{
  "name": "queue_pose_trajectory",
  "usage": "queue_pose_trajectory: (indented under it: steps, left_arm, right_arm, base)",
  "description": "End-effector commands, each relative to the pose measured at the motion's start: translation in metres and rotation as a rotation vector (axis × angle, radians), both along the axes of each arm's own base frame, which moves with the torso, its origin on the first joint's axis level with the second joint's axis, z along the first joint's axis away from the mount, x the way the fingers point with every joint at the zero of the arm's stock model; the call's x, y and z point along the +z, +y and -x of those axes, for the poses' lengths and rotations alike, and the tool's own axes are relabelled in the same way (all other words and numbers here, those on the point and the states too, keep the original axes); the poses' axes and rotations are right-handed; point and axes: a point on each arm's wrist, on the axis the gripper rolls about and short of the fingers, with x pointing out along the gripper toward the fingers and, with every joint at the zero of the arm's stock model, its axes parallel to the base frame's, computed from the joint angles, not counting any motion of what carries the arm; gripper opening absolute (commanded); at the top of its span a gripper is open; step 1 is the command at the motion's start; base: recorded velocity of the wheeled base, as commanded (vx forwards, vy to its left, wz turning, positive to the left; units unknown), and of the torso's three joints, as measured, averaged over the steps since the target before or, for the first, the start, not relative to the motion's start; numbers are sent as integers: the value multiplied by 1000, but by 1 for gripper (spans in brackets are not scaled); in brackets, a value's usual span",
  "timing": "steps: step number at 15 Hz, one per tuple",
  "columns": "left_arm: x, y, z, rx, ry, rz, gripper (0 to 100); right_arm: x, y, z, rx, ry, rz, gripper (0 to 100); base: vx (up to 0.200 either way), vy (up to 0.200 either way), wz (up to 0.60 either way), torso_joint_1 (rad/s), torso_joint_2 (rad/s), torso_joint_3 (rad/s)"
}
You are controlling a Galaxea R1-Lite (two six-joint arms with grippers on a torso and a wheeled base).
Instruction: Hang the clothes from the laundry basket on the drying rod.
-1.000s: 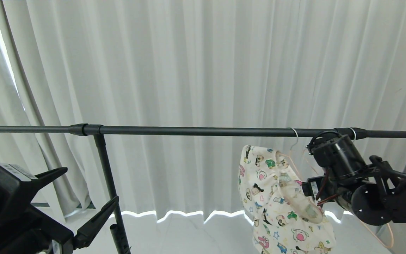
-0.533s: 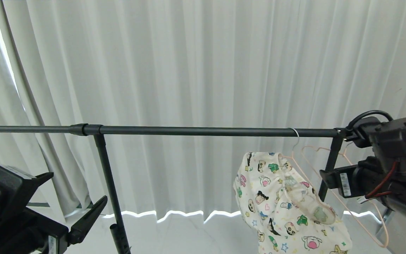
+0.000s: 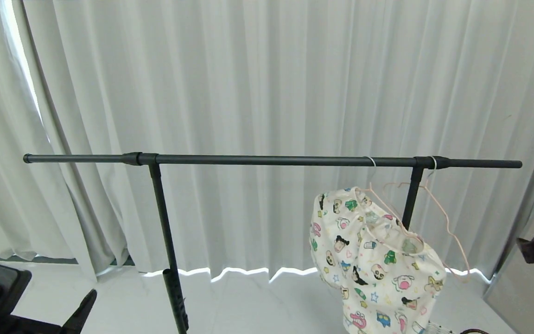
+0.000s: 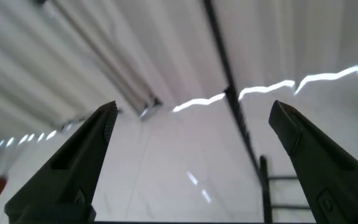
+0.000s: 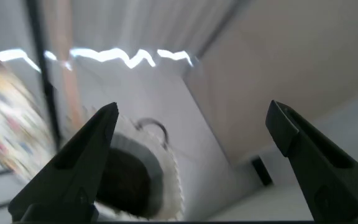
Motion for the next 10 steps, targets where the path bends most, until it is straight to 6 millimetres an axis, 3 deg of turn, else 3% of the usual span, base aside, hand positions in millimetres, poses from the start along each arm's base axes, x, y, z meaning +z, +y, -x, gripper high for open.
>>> queue_pose_trajectory:
  steps: [1, 4, 6, 10]
  left_arm:
    - [-15, 12, 17, 109, 0, -1, 100]
    - [-27, 20, 35, 193, 83, -18, 100]
    - [-42, 23, 63, 204, 134, -24, 100]
    - [-42, 24, 63, 219, 126, -8, 100]
  right_arm:
    - [-10, -16, 17, -65, 2, -5, 100]
    - [-17, -20, 19, -77, 23, -3, 100]
    - [-18, -20, 18, -84, 26, -4, 100]
    - [-24, -21, 19, -85, 55, 2, 100]
  base:
    - [-200, 0, 0, 2, -2, 2]
    - [0, 0, 0, 0, 0, 0]
    - [0, 0, 0, -26, 79, 45]
    - [0, 0, 0, -189, 454, 250]
